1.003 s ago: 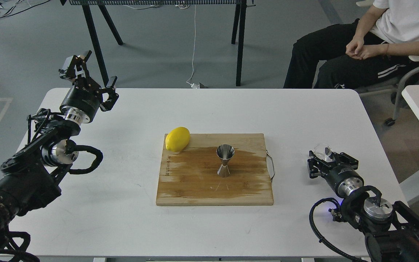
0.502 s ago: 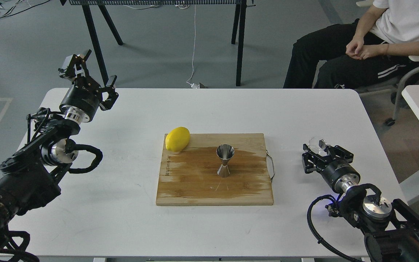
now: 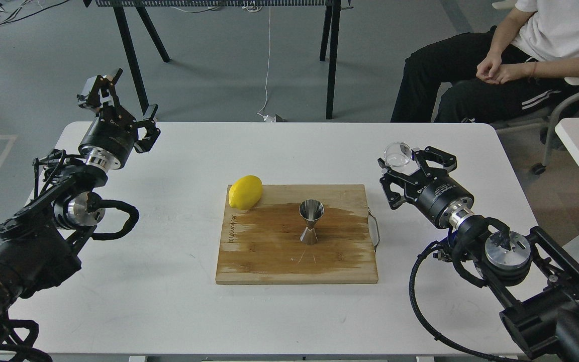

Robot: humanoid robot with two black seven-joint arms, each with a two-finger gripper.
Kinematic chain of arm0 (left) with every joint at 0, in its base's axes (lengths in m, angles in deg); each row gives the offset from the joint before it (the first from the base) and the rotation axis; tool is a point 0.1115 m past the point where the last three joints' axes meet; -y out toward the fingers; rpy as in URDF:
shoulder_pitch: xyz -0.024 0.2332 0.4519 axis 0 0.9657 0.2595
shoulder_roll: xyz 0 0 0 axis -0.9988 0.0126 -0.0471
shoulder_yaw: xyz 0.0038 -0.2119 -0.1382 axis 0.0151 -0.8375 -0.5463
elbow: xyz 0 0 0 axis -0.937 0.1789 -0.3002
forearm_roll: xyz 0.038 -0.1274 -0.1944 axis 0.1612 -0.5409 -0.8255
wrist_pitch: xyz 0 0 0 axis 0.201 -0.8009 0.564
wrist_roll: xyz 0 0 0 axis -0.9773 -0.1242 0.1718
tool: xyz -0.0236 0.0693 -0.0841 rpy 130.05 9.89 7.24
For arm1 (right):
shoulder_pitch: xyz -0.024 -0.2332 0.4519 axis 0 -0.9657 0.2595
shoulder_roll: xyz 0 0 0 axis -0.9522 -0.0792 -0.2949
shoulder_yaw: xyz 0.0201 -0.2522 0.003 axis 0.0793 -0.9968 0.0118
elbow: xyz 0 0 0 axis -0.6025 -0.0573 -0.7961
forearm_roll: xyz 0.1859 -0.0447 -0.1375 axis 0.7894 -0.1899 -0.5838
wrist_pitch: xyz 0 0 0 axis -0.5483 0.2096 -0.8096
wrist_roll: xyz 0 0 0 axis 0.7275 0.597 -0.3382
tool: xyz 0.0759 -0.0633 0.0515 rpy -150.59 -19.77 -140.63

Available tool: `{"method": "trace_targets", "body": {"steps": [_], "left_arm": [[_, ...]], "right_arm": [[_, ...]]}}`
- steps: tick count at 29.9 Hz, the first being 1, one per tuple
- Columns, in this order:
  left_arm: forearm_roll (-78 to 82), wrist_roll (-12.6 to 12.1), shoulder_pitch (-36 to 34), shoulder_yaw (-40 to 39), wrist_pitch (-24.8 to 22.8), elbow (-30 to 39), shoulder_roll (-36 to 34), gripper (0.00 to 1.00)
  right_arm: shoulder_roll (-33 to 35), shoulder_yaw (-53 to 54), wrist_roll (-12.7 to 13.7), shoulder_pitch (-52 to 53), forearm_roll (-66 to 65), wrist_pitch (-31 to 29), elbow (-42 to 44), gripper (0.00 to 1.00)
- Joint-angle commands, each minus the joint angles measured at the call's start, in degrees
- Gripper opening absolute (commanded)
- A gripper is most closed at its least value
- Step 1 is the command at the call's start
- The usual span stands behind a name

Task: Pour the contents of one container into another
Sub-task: 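Reach the right gripper toward the jigger on the board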

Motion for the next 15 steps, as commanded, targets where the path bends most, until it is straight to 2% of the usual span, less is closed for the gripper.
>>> {"method": "trace_targets", "body": {"steps": [1,10,15], "left_arm": [[0.0,0.0,0.0,0.0,0.0,0.0,-0.2,1.0],[0.0,0.0,0.2,-0.1,0.0,0.0,-0.2,1.0],[0.0,0.0,0.2,-0.1,0.0,0.0,-0.2,1.0]], "right_arm": [[-1.6,-2.8,0.0,1.8,-8.2,3.7,-2.4,0.26],[-2.9,-12.4,-0.3,7.8,-14.8,5.3,-2.2,0.26],[-2.9,-13.8,-0.3,7.9,-19.4,5.7,-2.2,0.26]]}}
